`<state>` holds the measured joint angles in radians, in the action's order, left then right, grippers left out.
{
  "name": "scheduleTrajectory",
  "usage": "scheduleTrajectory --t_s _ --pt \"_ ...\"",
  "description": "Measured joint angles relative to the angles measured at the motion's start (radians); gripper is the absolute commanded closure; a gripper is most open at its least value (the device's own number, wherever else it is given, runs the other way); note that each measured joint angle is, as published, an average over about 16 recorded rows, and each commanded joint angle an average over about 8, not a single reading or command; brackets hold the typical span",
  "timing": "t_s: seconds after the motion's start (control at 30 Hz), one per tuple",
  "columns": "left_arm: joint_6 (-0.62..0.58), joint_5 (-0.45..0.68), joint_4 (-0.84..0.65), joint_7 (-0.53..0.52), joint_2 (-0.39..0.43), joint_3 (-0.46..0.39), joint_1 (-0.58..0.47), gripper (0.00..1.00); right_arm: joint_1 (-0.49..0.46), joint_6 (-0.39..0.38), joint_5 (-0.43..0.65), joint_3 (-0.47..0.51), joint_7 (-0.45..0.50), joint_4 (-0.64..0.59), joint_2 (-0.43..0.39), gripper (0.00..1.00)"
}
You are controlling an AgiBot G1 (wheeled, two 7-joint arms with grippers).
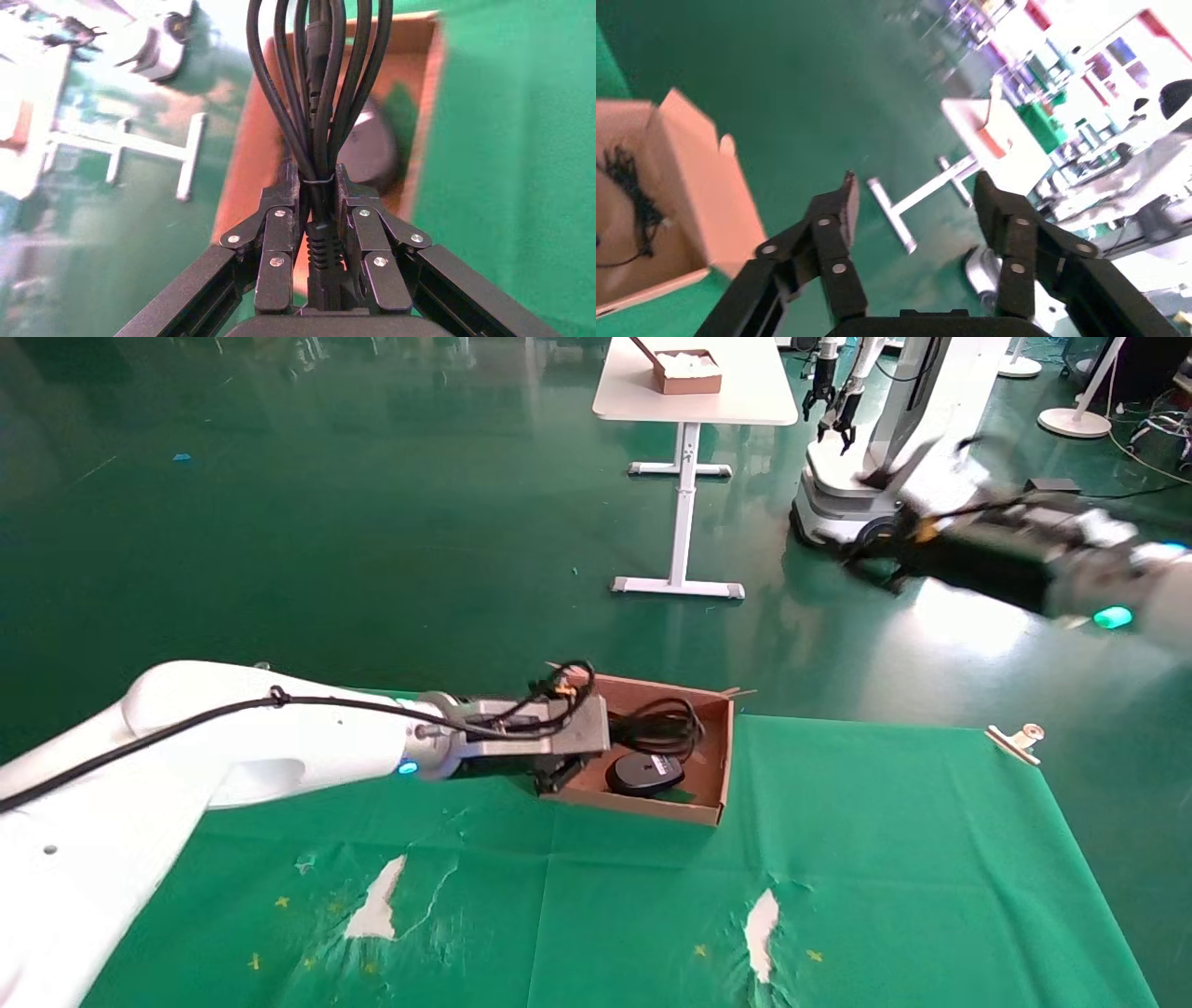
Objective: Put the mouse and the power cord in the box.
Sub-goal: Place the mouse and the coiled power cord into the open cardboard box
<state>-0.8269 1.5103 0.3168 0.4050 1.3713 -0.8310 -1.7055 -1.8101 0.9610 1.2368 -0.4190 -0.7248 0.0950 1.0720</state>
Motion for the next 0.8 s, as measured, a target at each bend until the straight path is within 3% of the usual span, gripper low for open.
scheduleTrajectory --t_s 0.23,0.3,0.53,0.57,0.8 --pt "0.042 -0.015 0.077 -0.15 0.001 -0.101 -0.018 1.0 -0.046 0.142 -0.026 0.016 -0.008 -0.008 -0.07 0.0" --pt "0.066 -0.019 0.091 -0.197 0.002 -0.126 -0.029 0.95 -0.054 0.171 -0.028 0.017 -0.01 -0.013 -0.08 0.0" --pt "0.163 -0.032 0.142 -0.317 0.003 -0.202 -0.066 0.1 -0.069 0.22 -0.032 0.018 -0.02 -0.033 -0.09 0.0" --pt "0.173 -0.033 0.148 -0.326 0.003 -0.209 -0.069 0.02 -0.07 0.221 -0.032 0.018 -0.021 -0.035 -0.09 0.0" --pt "0.2 -0.04 0.169 -0.353 -0.001 -0.228 -0.072 0.0 -0.074 0.225 -0.033 0.019 -0.024 -0.041 -0.091 0.0"
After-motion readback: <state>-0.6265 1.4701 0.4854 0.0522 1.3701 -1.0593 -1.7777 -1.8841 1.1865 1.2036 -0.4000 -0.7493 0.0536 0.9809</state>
